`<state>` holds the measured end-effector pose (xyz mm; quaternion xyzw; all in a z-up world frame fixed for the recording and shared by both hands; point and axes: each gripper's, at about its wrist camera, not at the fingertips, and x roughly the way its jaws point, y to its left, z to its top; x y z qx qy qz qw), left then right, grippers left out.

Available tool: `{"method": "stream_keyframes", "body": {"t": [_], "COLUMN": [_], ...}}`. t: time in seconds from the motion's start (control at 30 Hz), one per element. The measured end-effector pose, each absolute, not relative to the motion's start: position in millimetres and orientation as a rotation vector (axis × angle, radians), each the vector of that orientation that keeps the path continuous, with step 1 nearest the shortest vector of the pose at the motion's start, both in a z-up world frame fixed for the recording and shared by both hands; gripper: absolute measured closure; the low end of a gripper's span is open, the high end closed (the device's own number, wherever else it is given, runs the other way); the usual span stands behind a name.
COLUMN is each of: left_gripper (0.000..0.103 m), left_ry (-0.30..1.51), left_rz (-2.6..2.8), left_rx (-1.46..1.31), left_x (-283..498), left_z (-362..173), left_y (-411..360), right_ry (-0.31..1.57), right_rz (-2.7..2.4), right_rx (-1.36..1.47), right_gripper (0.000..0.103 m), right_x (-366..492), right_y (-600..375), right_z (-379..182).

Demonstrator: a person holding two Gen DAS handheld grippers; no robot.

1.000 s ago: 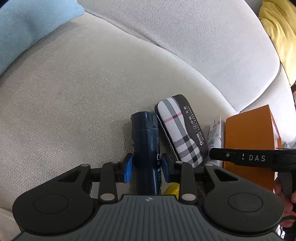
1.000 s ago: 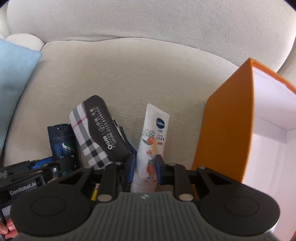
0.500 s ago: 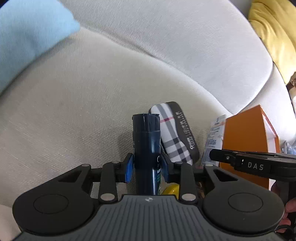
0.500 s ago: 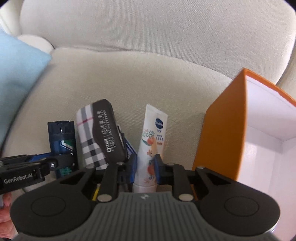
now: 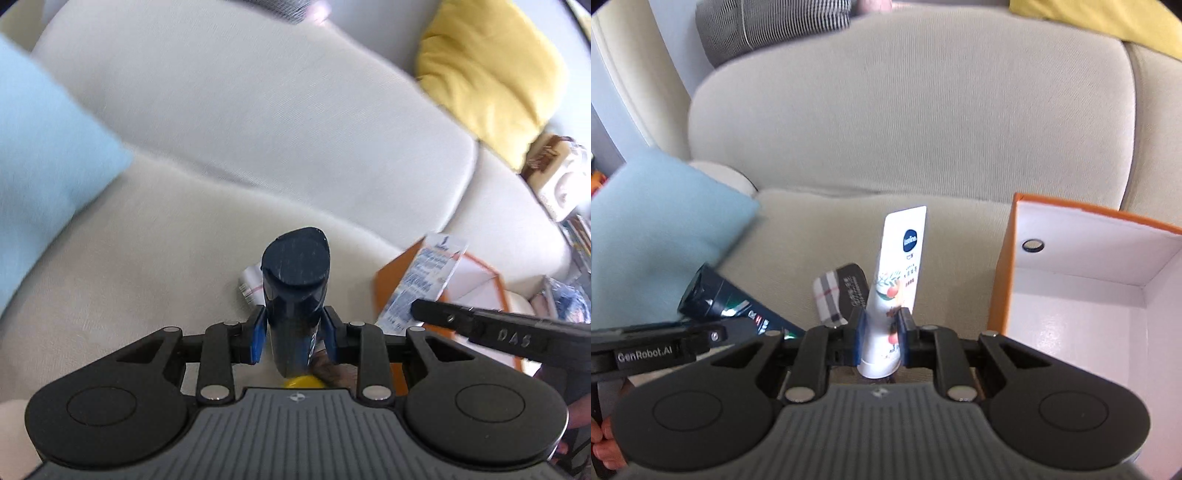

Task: Organize rigid objects
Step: 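Lift and carry the shampoo bottle and Vaseline tube with both tools over the orange box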

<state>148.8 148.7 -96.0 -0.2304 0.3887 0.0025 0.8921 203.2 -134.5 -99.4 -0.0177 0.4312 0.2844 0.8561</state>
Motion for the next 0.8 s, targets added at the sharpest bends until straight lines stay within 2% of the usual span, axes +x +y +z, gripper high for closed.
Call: {"method": "stream_keyframes", "body": {"t": [0.2,0.4,0.5,0.8], "left_gripper": [0.068,0.068,0.068,0.068], "left_ry": [0.712,0.708,0.754,0.983], "left_rz": [-0.139,-0.336,-0.413,-0.496], "left_rx": [-0.390,-0.313,-0.256,-0.103], "left_x": [153,174,184,205], "left_z": [-46,-21,-25,-79], "left_y": [109,50,14,-55], "right_ry": [0.811,0.770,0.767,0.890], "right_rz": [0.609,0.580,0.525,0.462], "right_rx": [0.001,0.006,-0.013,0.001], "right_gripper": [0.085,0.085,0.085,0.085], "right_x": [179,167,163,180], "right_y": [-175,-232,-261,-310], "right_z": [-60,-33,-34,-99]}}
